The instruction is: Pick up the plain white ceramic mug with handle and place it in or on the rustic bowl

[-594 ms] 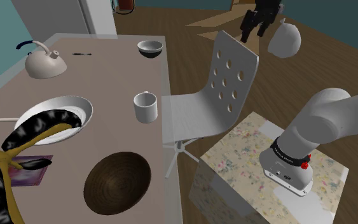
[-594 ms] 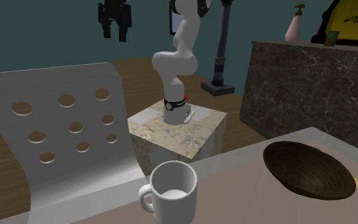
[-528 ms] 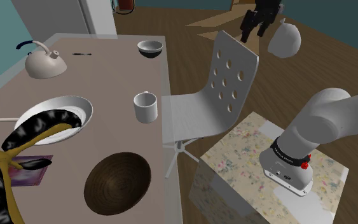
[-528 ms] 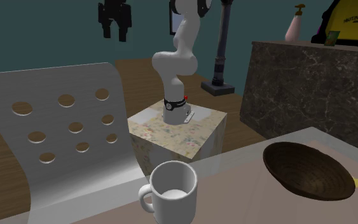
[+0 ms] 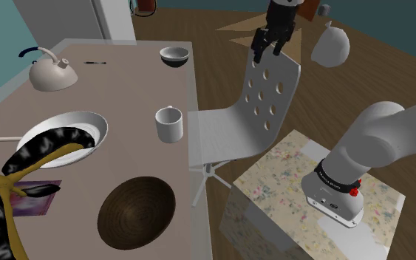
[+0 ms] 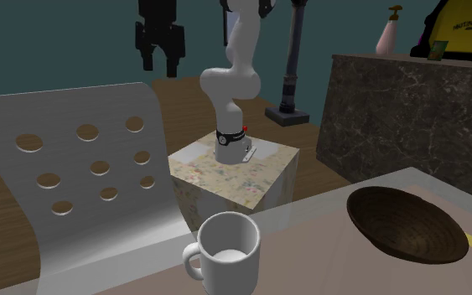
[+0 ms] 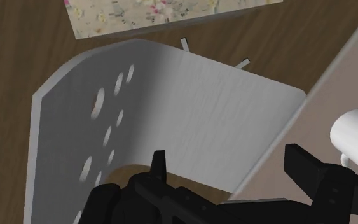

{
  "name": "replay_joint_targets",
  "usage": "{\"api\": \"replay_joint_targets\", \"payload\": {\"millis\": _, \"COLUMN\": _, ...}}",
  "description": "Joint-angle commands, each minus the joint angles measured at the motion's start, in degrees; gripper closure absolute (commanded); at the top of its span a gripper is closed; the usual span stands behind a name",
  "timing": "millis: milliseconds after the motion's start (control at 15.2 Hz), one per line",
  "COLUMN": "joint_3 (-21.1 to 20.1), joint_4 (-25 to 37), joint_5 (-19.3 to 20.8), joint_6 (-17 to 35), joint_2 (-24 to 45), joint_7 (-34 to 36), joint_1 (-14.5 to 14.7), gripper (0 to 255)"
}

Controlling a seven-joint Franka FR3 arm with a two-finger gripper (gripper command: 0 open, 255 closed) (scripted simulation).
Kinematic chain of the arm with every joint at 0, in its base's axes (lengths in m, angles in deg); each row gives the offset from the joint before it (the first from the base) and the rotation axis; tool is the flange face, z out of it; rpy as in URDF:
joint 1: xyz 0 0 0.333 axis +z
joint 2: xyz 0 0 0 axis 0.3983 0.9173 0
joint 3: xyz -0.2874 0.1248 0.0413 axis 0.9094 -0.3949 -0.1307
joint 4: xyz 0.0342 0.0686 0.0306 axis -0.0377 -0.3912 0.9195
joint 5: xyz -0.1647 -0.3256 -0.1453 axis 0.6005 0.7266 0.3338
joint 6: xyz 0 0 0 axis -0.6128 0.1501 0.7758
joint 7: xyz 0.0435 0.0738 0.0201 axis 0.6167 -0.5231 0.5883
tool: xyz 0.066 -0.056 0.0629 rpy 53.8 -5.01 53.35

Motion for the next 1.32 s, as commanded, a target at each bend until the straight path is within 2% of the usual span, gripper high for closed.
{"api": "replay_joint_targets", "payload": {"millis": 0, "joint_3": -2.0, "joint_4": -0.2, "joint_5": -1.0, "joint_6": 2.4, "joint_2": 2.3, "joint_7": 2.2, "joint_1": 0.8, "gripper": 0}}
{"api": "replay_joint_targets", "payload": {"millis": 660, "joint_3": -10.7, "joint_4": 4.3, "joint_5": -2.2, "joint_6": 12.8, "joint_2": 17.6, "joint_7": 11.8, "joint_1": 3.1, "gripper": 0}}
{"api": "replay_joint_targets", "payload": {"millis": 1254, "joint_3": -17.3, "joint_4": 14.0, "joint_5": 2.6, "joint_6": 19.1, "joint_2": 34.8, "joint_7": 21.9, "joint_1": 5.0, "gripper": 0}}
